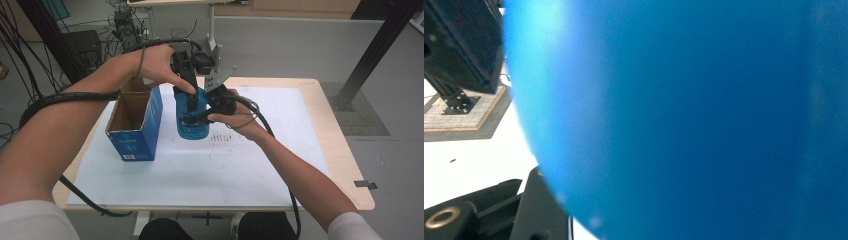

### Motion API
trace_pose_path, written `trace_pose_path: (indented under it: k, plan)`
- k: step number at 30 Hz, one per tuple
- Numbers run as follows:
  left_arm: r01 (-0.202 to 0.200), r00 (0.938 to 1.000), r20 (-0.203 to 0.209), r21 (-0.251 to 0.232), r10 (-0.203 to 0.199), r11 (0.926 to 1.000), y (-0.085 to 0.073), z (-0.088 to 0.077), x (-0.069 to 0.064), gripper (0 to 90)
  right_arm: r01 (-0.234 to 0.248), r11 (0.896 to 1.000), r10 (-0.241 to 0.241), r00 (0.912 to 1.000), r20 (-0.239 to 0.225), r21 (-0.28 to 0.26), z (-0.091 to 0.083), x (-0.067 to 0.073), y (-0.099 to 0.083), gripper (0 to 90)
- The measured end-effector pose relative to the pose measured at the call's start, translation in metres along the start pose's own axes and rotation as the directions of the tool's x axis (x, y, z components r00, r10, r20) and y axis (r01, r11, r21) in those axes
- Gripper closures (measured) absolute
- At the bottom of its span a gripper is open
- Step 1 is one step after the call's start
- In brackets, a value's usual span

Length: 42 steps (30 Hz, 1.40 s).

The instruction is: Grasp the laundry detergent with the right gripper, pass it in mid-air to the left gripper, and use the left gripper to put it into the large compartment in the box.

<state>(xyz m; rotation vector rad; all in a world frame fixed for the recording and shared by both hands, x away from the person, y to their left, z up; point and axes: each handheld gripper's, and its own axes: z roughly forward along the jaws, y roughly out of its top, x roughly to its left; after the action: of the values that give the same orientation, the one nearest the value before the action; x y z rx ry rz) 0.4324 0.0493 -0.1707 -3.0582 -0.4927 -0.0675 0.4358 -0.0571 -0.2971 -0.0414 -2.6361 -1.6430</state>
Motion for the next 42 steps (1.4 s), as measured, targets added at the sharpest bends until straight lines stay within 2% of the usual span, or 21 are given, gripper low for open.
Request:
trace_pose_path:
  k: [18, 34, 37, 42]
  plan:
    - [-0.012, 0.9999, -0.005, 0.002, 0.012, 0.9999, -0.0003, -0.0015, -0.0013, 5.6, -0.004, 1.000, 0.004, 1.0000, -0.001, -0.010, -0.0024, -0.0001, 0.0011, 44.3]
    - [-0.016, 0.9999, -0.003, 0.004, 0.016, 0.9999, -0.0016, 0.0002, -0.0025, 6.1, 0.011, 1.000, -0.011, 0.9999, 0.000, -0.007, -0.0033, 0.0016, 0.0025, 44.3]
    - [-0.018, 0.9998, -0.006, 0.001, 0.018, 0.9998, -0.0010, 0.0002, -0.0031, 7.1, 0.001, 1.000, -0.001, 1.0000, -0.006, -0.008, -0.0037, 0.0027, 0.0030, 44.3]
    - [-0.027, 0.9996, -0.007, 0.000, 0.027, 0.9996, 0.0009, -0.0004, -0.0039, 10.0, 0.019, 1.000, -0.019, 0.9998, 0.000, -0.013, -0.0037, 0.0028, 0.0041, 44.3]
